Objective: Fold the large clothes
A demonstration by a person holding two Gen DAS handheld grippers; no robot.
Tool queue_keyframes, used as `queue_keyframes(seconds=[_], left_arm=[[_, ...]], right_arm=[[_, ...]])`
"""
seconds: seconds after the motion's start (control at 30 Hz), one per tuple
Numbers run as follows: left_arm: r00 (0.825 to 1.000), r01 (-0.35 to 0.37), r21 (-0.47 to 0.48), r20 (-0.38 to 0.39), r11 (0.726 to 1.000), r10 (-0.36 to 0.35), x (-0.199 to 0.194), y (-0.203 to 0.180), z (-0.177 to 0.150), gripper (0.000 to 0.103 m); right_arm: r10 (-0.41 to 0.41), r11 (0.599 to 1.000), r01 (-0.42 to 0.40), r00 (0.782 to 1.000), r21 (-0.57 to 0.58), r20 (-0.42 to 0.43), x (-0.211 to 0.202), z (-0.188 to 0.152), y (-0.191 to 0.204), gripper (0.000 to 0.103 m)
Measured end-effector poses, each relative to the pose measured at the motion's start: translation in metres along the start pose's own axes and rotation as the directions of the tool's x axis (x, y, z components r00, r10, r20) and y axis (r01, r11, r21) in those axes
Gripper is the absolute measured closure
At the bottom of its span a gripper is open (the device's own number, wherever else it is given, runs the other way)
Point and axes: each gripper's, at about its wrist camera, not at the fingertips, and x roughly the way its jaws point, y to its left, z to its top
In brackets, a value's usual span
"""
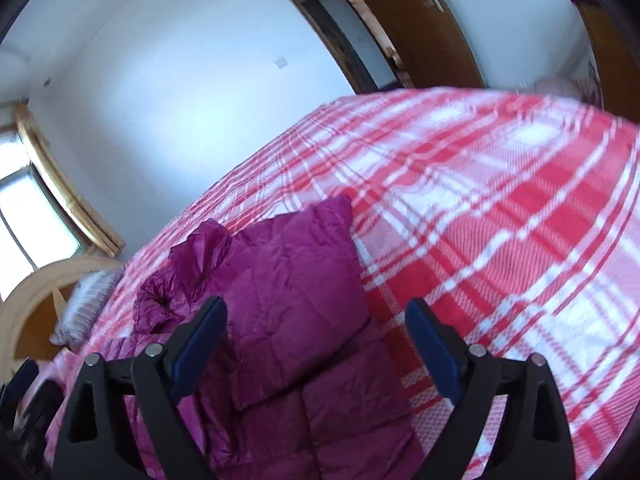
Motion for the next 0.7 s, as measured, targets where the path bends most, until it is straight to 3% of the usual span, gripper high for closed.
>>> queue_keyframes(seconds=[0.03,0.1,0.23,0.3,0.4,0.47,0.7], left_arm=[[0.997,-0.057,-0.043,-0.045,0.997,0.055,0.020,0.022,-0.001,0.007],[0.990,-0.099,-0.131,-0.108,0.986,0.086,0.055,0.056,-0.004,0.007],[0.975,-0.152,-0.134,-0.183,0.979,0.127,0.101,0.069,-0.017,0.007],[0.967,-0.168,-0.110,-0.212,0.980,0.142,0.113,0.064,-0.024,0.007],[0.961,-0.166,-0.091,-0.239,0.982,0.140,0.122,0.059,-0.037,0.007],[0.961,-0.151,-0.086,-0.246,0.985,0.126,0.124,0.057,-0.042,0.007],[0.954,-0.108,-0.134,-0.291,0.985,0.065,0.134,0.065,-0.051,0.007]], right_arm=[[0.024,0.999,-0.024,1.000,-0.036,0.000,-0.006,0.002,0.012,0.020],[0.100,0.986,-0.103,0.995,-0.134,-0.028,-0.014,0.005,0.049,0.024],[0.215,0.926,-0.252,0.964,-0.282,-0.155,0.002,-0.008,0.113,0.032],[0.173,0.906,-0.239,0.963,-0.350,-0.209,0.026,-0.022,0.132,0.032],[0.066,0.924,-0.173,0.950,-0.341,-0.305,0.068,-0.039,0.128,0.034],[0.014,0.925,-0.125,0.955,-0.358,-0.297,0.078,-0.047,0.117,0.043],[-0.044,0.904,-0.100,0.945,-0.415,-0.324,0.083,-0.060,0.116,0.042]])
